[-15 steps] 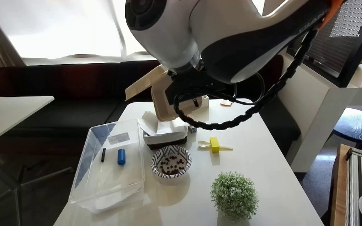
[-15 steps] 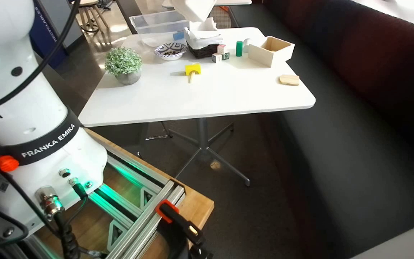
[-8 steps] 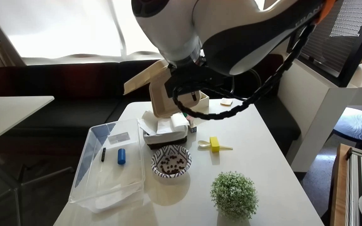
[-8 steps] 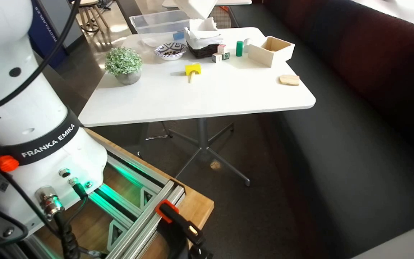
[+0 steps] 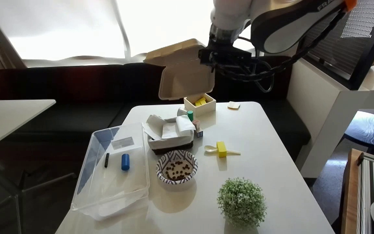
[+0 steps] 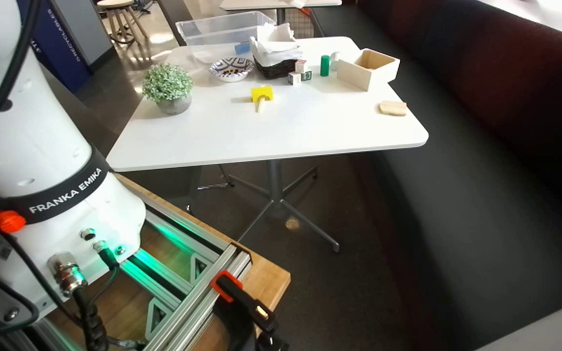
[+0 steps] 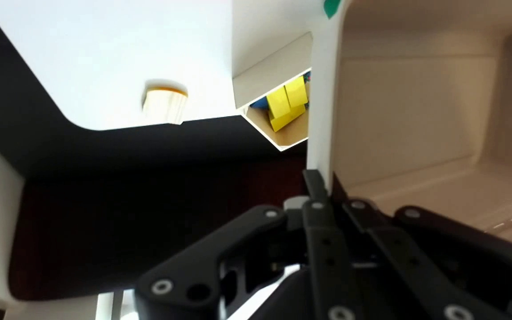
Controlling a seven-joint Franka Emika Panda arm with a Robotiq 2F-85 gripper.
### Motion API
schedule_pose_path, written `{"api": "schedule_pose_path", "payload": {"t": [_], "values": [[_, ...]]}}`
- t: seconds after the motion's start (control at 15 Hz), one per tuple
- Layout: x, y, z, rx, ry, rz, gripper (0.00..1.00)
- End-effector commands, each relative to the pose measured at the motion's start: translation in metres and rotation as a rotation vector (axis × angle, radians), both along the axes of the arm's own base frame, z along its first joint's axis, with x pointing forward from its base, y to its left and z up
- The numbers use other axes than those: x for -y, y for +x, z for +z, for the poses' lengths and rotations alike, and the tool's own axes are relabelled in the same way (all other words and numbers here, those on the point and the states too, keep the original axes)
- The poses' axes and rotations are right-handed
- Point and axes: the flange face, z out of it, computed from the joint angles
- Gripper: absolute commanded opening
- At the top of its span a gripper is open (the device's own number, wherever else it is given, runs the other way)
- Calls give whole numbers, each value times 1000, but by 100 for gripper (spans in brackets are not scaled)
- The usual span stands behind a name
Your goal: Empty the beans in the carton box into the box
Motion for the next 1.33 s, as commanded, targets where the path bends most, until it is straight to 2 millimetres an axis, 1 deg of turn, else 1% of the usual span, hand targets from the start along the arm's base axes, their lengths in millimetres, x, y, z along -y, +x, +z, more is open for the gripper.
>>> {"api": "schedule_pose_path", "payload": {"t": [0.0,0.07,0.2,0.33,0.47,0.53,0.67,0.87,0.93,1.0,1.07,1.13,1.27], "values": [[55,-33,-21,52,179,30,1],[68,-39,-30,59,223,30,1],[85,-55,-60,42,286,33,1],[93,-73,-84,17,332,25,1],[99,-88,-98,-19,375,10,1],[102,-94,-100,-38,399,6,1],[116,-99,-104,-56,437,-11,1],[145,-100,-111,-57,453,-61,1],[154,-100,-115,-56,441,-80,1],[164,-98,-127,-69,417,-98,1],[153,-102,-113,-42,428,-73,3],[160,-104,-116,-49,421,-84,3],[165,-104,-123,-64,413,-97,3]]}}
